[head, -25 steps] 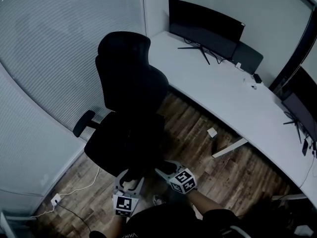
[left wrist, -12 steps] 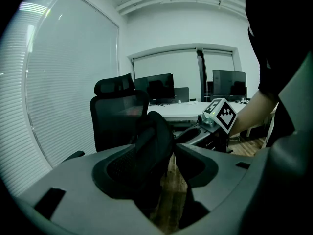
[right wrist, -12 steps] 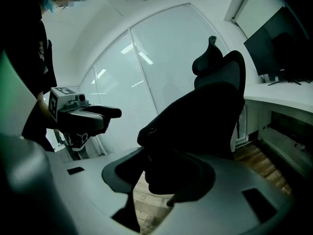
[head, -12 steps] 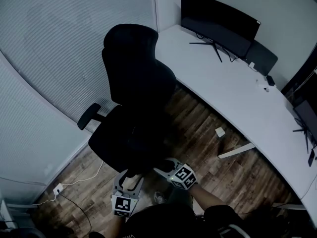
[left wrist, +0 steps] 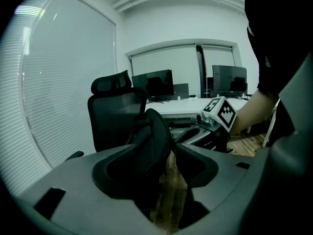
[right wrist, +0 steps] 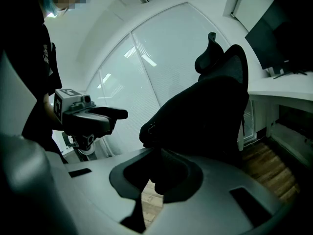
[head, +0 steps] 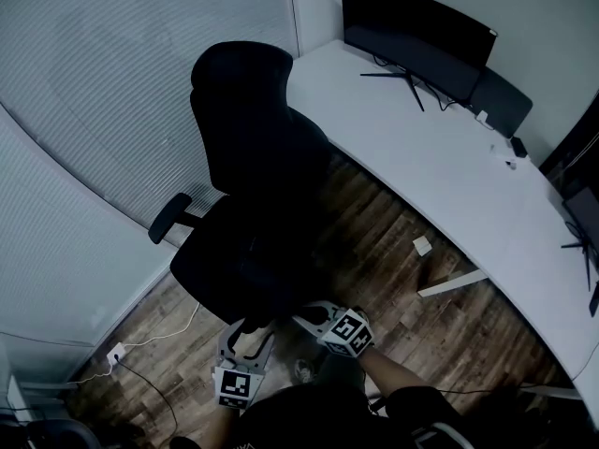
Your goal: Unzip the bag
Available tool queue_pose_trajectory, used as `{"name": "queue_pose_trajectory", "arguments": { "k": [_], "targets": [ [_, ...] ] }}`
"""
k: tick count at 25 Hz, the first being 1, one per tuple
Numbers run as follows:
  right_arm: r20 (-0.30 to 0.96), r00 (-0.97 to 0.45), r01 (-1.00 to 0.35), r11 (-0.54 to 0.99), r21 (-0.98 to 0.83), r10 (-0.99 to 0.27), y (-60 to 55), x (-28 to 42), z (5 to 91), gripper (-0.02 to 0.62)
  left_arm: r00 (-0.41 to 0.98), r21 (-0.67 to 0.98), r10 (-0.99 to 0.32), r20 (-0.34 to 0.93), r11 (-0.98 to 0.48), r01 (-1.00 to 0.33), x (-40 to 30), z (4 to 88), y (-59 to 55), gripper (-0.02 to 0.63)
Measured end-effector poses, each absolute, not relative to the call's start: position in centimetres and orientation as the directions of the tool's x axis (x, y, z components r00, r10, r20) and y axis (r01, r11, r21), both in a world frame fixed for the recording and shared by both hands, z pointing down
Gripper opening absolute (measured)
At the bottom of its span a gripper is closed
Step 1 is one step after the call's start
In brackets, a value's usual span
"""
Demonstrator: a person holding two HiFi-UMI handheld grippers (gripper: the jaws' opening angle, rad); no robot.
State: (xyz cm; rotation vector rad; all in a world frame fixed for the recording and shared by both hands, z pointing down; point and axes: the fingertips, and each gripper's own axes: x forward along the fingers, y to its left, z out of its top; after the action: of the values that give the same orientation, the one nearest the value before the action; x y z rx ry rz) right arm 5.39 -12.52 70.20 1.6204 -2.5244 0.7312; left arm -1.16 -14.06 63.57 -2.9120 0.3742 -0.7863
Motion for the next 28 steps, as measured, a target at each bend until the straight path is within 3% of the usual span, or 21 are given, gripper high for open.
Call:
{"name": "queue_pose_trajectory", "arguments": {
  "k": [7,28],
  "targets": [
    [0.194,-0.525,-0.769,0.363,-0.527,-0.829,-11.0,5.3,68.7,0.055,0.828,-0.189,-0.240,0.506,-0.968,-0.165,0.1,64.8,-13.8,0.249],
    [0.088,-0.636,-0.585,0.404,-0.703,-0.767,-11.1,6.6,64.6,0.048,0.785,-0.295,-0.253,0.566,-0.951,-0.094,5.1,67.6,-14.1,0.249]
  ]
}}
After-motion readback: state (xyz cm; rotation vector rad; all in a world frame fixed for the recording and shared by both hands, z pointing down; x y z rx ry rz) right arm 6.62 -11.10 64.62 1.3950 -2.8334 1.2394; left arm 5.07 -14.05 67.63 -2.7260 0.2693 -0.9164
